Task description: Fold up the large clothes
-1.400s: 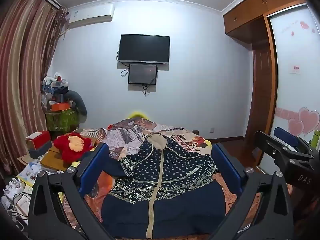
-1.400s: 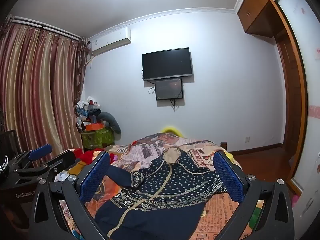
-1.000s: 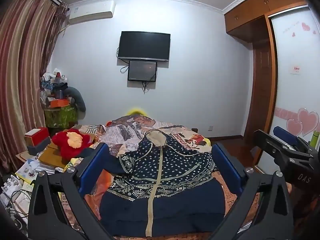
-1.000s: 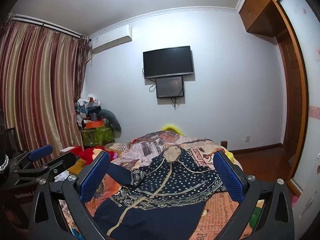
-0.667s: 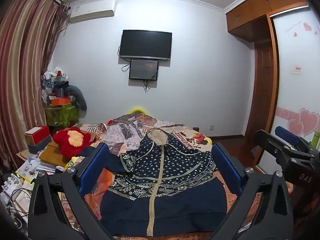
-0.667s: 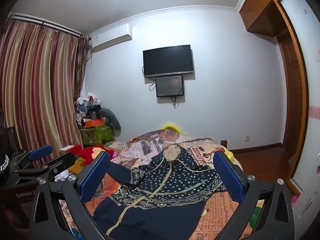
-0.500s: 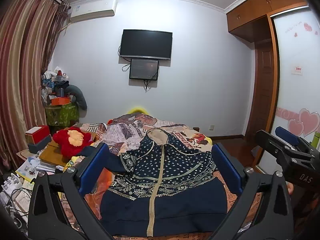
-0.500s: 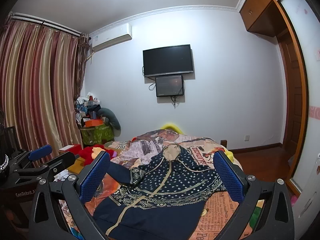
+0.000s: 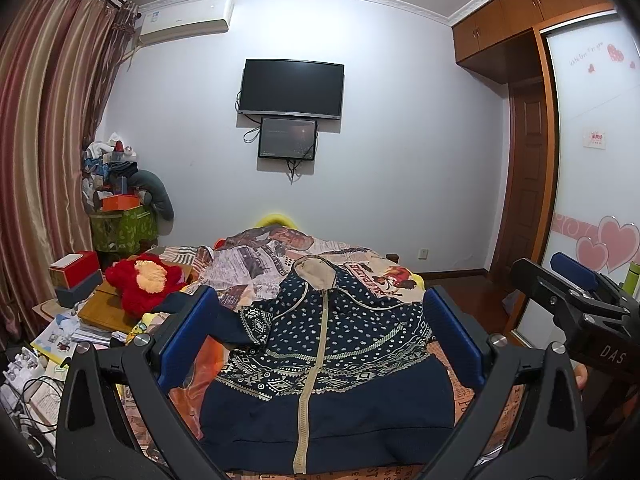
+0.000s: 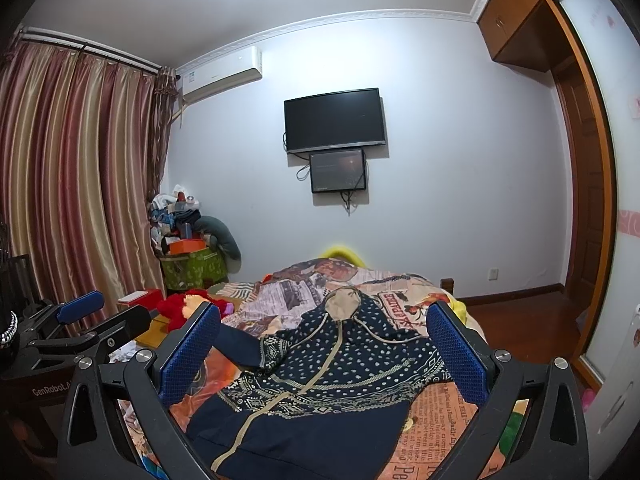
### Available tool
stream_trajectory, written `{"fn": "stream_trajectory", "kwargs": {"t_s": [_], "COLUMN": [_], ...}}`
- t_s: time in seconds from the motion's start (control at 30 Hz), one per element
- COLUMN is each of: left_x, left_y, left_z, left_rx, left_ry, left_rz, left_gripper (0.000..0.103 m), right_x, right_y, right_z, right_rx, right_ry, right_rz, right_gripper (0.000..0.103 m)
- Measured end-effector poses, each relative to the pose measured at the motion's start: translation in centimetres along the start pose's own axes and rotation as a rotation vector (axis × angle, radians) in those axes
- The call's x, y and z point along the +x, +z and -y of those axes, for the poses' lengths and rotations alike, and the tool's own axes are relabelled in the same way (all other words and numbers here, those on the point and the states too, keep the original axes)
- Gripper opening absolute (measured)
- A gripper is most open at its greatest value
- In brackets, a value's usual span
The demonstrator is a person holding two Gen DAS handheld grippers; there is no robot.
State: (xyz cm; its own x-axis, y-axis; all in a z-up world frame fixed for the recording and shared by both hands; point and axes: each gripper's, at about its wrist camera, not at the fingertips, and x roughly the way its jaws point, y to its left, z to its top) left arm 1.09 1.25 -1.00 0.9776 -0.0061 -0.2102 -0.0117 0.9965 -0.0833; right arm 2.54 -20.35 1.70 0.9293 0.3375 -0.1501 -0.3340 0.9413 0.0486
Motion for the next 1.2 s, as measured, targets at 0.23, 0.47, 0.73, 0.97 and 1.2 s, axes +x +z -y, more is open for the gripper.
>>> {"fn": "stream_trajectory", "kwargs": {"t_s": [0.23,0.47,0.73,0.97,1.2], "left_x": [0.04,0.06,0.20,0.22,0.30], "left_y": [-0.03,0.05,0.01,0.01,-0.11], "left_z": [0.08,0.04,0.05,0.08,0.07], "left_rx": [0.001,0.001,0.000,-0.001,-0.001], "left_ry": [0.000,-0.001,-0.001,-0.001,-0.001], "left_rz": [0.000,-0.001,-0.002,-0.002,-0.004], "left_gripper": [0.103,0.103,0.103,0.103,0.103], "right_x": [0.00,0.01,0.00,0.06,0.13], "right_y": [0.05,0.07,0.08,0.05,-0.06], "right_z": [0.06,0.07,0.09,0.06,0.10], "right_rx": [0.001,0.002,0.001,0.001,0.002], "right_ry": [0.000,0.000,0.001,0.001,0.000], "right_rz": [0.000,-0.001,-0.001,-0.002,-0.005], "right_gripper": [0.103,0.103,0.103,0.103,0.103]}}
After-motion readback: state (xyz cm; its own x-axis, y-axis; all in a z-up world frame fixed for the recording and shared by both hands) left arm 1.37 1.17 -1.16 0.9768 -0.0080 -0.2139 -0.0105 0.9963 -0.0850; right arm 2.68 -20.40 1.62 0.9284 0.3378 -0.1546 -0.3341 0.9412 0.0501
